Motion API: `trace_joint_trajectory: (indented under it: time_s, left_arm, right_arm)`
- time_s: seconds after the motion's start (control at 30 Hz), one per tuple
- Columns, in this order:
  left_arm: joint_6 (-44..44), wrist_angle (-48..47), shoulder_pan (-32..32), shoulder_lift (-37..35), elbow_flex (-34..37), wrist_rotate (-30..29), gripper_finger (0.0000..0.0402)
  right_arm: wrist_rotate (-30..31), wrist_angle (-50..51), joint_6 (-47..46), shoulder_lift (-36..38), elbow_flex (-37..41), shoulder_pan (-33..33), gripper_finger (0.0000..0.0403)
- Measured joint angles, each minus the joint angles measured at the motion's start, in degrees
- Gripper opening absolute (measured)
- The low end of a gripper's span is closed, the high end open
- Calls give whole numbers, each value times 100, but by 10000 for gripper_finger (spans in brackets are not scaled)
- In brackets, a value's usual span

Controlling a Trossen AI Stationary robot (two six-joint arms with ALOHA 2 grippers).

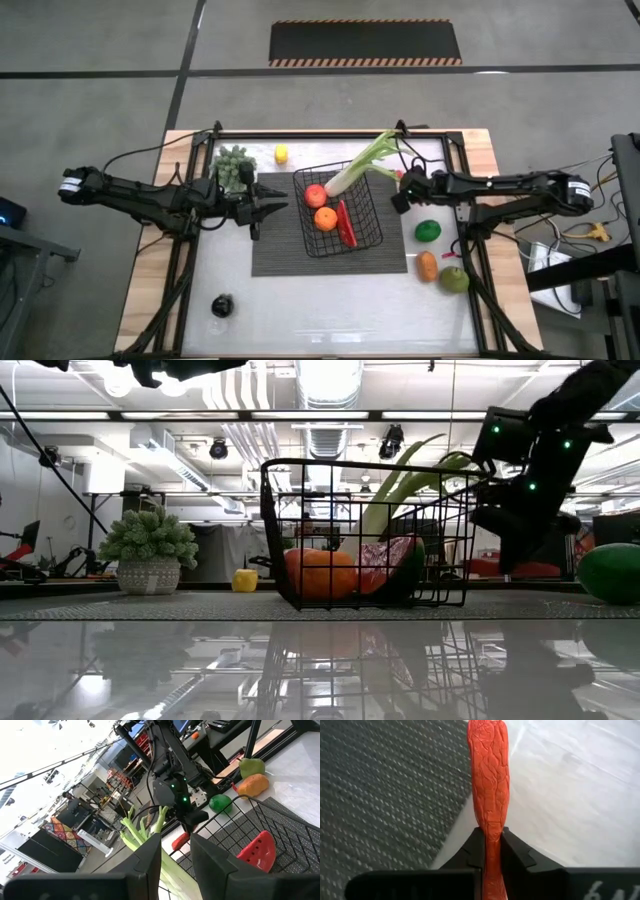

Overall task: Build produce basket
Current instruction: Put the carrot into the wire basket

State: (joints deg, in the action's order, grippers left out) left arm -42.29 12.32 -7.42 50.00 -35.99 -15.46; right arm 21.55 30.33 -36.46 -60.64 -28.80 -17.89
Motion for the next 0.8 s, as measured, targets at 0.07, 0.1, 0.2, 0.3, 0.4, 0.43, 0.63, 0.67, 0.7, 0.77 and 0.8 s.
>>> trace_joint_trajectory:
  time_s: [0.07,0.1,0.2,0.3,0.4,0.43,0.63,0.67,0.7,0.77,0.8]
  left_arm:
    - [1,0,1,2,0,2,86]
    - [1,3,2,2,2,0,86]
    - [1,0,0,2,15,2,86]
    - [3,24,0,2,17,2,86]
    - [5,24,1,2,24,2,86]
    - [7,24,1,2,24,2,86]
    - [143,45,1,2,26,4,86]
    - [143,64,2,2,26,4,86]
    - [144,74,1,2,26,4,86]
    - [146,88,1,2,26,23,86]
    - [150,108,1,2,28,26,86]
  right_arm:
    - [127,498,1,66,-226,0,24]
    - [246,725,-6,111,-354,0,24]
    - [623,1133,-36,242,-689,0,24]
    - [785,1208,125,371,-966,0,24]
    - [895,1456,320,476,-1281,0,24]
    - [962,1580,344,511,-1393,0,24]
    - [1647,2238,626,744,-1990,0,23]
    - [1777,2242,732,784,-2094,0,23]
    - [1929,2214,848,819,-2223,0,23]
    - [2234,2156,1169,851,-2492,-1,23]
    - [2376,2143,1336,850,-2634,0,23]
